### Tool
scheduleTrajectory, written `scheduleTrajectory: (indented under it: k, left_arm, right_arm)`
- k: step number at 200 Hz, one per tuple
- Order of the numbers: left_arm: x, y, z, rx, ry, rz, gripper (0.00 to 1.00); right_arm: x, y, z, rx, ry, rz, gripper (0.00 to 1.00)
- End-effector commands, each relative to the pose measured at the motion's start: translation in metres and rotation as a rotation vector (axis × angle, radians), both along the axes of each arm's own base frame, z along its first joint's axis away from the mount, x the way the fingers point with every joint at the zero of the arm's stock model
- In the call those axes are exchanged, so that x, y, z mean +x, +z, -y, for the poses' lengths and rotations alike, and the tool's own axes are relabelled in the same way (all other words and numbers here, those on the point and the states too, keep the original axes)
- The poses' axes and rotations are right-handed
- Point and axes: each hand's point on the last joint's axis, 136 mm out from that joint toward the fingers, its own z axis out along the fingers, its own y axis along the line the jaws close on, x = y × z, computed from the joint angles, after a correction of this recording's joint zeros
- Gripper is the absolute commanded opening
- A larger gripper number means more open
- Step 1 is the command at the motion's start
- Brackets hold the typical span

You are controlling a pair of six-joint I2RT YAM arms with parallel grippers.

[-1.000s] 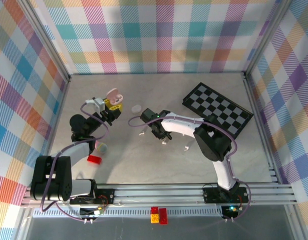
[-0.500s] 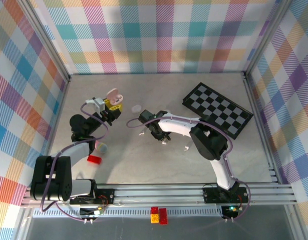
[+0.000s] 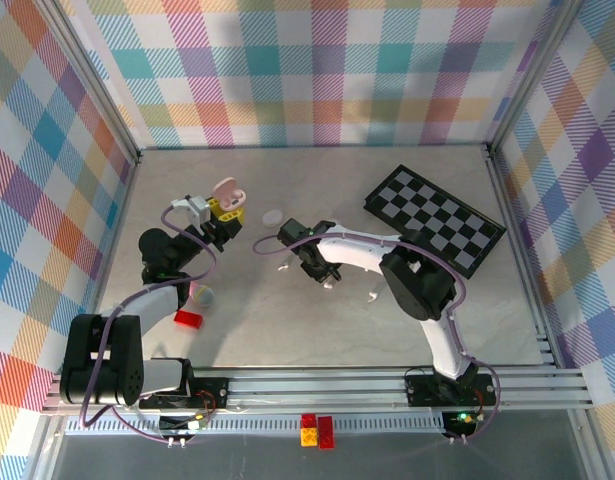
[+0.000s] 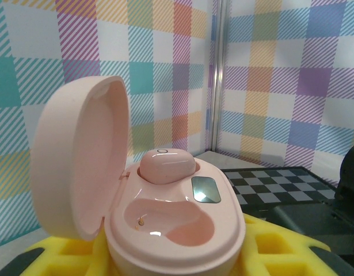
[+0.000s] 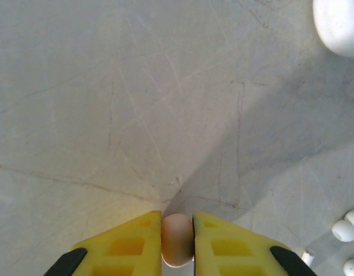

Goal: Insert the wireless bluetooth earbuds into the charging case

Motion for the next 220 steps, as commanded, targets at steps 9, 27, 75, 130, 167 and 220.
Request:
scheduleTrajectory:
  k: [9,27,75,130,167,220]
  left_arm:
    - [-0.007,0.004,0.0,0.022,-0.001,0.045,0.38]
    - [-0.007,0.002,0.004,0.036,-0.006,0.038,0.38]
    - [-0.008,-0.003,0.034,0.081,-0.049,0.044,0.38]
    - [-0.012,-0.01,0.08,0.179,-0.115,0.048,0.38]
    - [-0.013,-0.012,0.108,0.179,-0.171,0.051,0.38]
    - [-0.01,-0.013,0.129,0.146,-0.187,0.07,0.38]
  right_arm:
    - [-0.005,0.038,-0.009,0.201,-0.041,0.008,0.17]
    - [-0.006,0.059,-0.01,0.31,-0.06,0.016,0.17]
    - [-0.018,0.148,-0.025,0.772,-0.078,-0.021,0.17]
    - [-0.036,0.261,-0.048,1.232,0.042,-0.107,0.17]
    - [-0.041,0.297,-0.06,1.342,0.102,-0.134,0.16]
    - [-0.034,0.299,-0.061,1.328,0.09,-0.111,0.16]
